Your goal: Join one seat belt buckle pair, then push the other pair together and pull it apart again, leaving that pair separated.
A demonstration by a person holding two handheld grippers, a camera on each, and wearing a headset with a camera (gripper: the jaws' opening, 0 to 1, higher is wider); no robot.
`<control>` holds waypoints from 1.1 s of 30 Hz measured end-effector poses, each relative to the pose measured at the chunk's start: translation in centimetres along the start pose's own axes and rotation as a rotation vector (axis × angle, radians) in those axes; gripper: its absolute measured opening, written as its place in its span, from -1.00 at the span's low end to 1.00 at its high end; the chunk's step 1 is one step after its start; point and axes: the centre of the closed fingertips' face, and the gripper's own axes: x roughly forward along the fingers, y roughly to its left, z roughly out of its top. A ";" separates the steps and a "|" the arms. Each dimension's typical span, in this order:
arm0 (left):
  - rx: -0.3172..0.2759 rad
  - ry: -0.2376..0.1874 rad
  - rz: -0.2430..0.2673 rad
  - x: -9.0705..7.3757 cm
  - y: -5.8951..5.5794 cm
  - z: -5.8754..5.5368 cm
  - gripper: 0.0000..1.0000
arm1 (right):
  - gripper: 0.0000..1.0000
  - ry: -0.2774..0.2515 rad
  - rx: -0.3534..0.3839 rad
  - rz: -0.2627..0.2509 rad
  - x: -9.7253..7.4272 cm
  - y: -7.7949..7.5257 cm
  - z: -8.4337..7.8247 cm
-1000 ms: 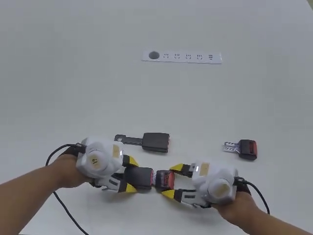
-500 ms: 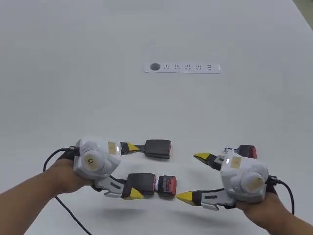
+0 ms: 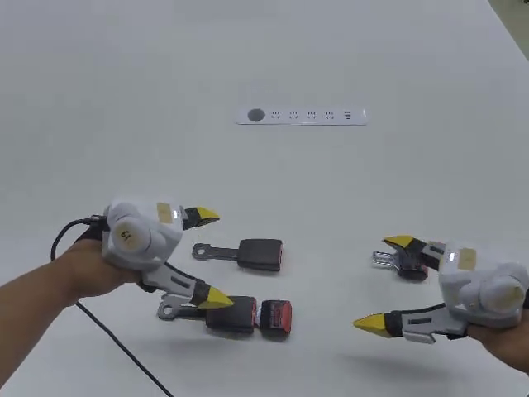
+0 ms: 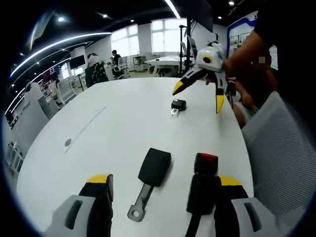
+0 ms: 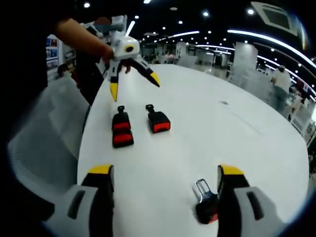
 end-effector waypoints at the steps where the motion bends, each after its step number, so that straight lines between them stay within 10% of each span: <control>1: 0.000 0.000 0.001 0.3 0.4 0.2 0.79 | 0.78 0.004 -0.001 -0.003 -0.2 -0.4 -0.1; 14: 0.011 0.023 -0.048 3.7 2.7 -0.2 0.87 | 0.77 0.118 0.029 0.046 -0.8 -4.1 -4.3; 33: 0.032 0.085 -0.146 7.2 2.1 -2.6 0.19 | 0.41 0.184 0.057 0.110 -0.2 -5.5 -7.5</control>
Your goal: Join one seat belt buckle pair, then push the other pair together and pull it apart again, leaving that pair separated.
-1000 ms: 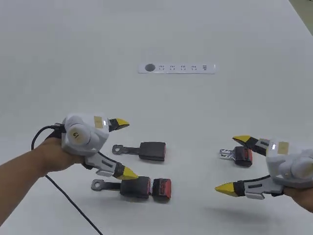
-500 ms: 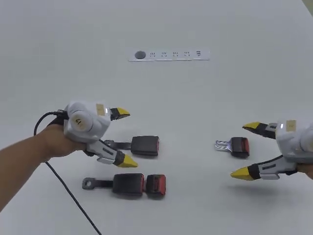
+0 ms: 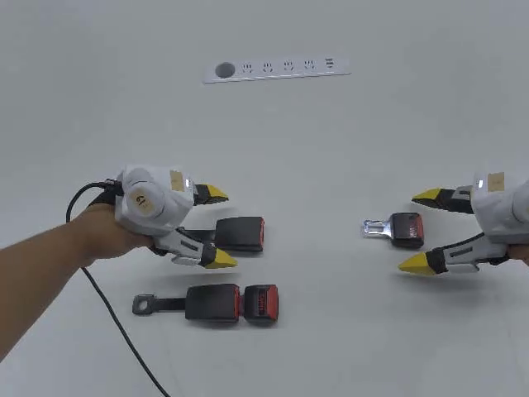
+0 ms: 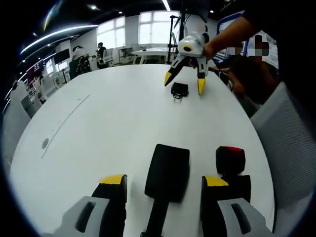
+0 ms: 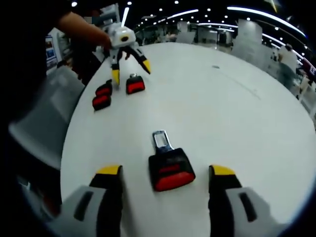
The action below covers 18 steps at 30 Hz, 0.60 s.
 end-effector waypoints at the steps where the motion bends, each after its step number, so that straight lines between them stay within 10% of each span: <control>1: -0.001 0.002 -0.004 0.0 -0.1 -0.2 0.14 | 0.36 -0.001 0.001 0.001 0.0 0.0 0.0; 7: 0.016 0.088 -0.042 0.8 -1.3 -2.1 0.05 | 0.17 0.009 -0.033 0.014 0.4 0.2 -0.3; 18: 0.056 0.025 -0.008 0.9 -0.4 -0.4 -0.25 | -0.20 0.004 -0.077 -0.019 0.5 -1.3 -0.5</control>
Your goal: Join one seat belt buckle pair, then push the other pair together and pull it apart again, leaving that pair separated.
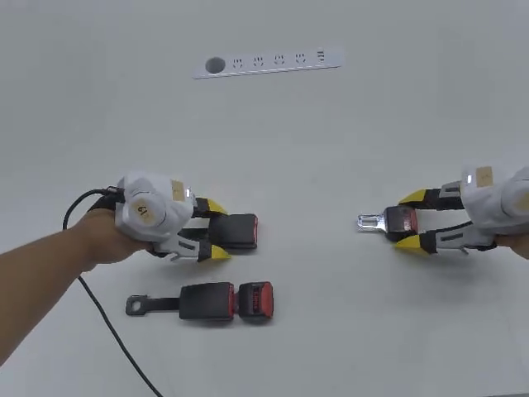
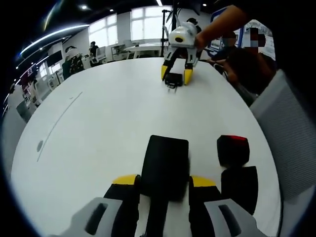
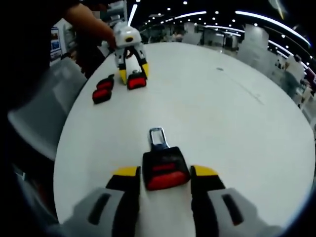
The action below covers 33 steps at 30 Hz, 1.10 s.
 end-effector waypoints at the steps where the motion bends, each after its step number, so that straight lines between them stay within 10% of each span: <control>1: -0.006 0.002 -0.008 -0.1 -0.1 -0.1 -0.29 | -0.24 0.000 -0.007 -0.002 -0.1 -0.1 -0.1; 33: -0.014 0.023 -0.008 0.1 0.1 -0.7 -0.32 | -0.28 -0.099 0.018 -0.005 3.4 1.9 3.8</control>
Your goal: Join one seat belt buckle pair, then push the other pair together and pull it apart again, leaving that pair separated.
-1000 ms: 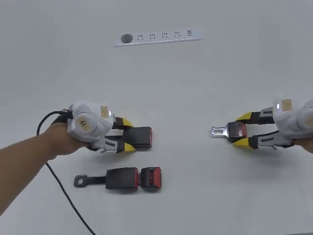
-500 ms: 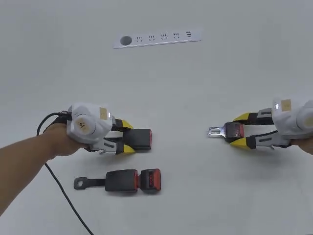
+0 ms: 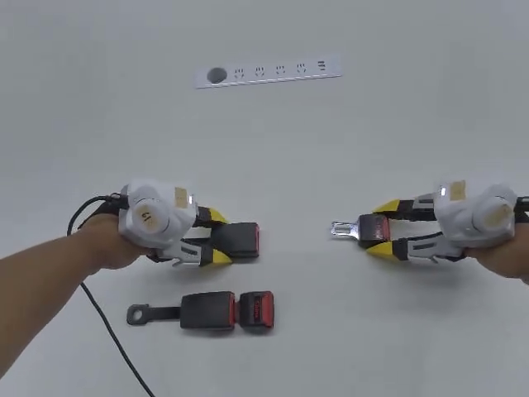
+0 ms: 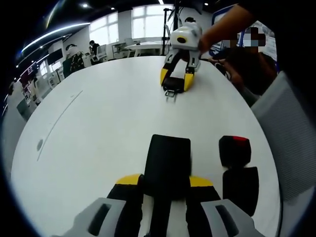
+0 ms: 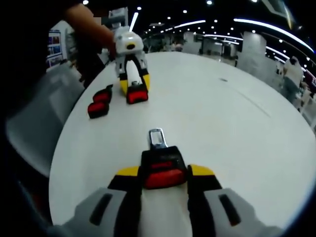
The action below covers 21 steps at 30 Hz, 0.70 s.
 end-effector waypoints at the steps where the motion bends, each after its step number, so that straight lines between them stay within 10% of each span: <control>1: 0.001 0.000 -0.001 0.0 0.1 -0.1 -0.32 | -0.28 -0.005 0.000 -0.001 0.4 0.2 0.3; 21: -0.001 0.009 -0.001 0.2 0.2 -0.2 -0.32 | -0.28 -0.040 -0.027 0.051 6.0 2.0 5.1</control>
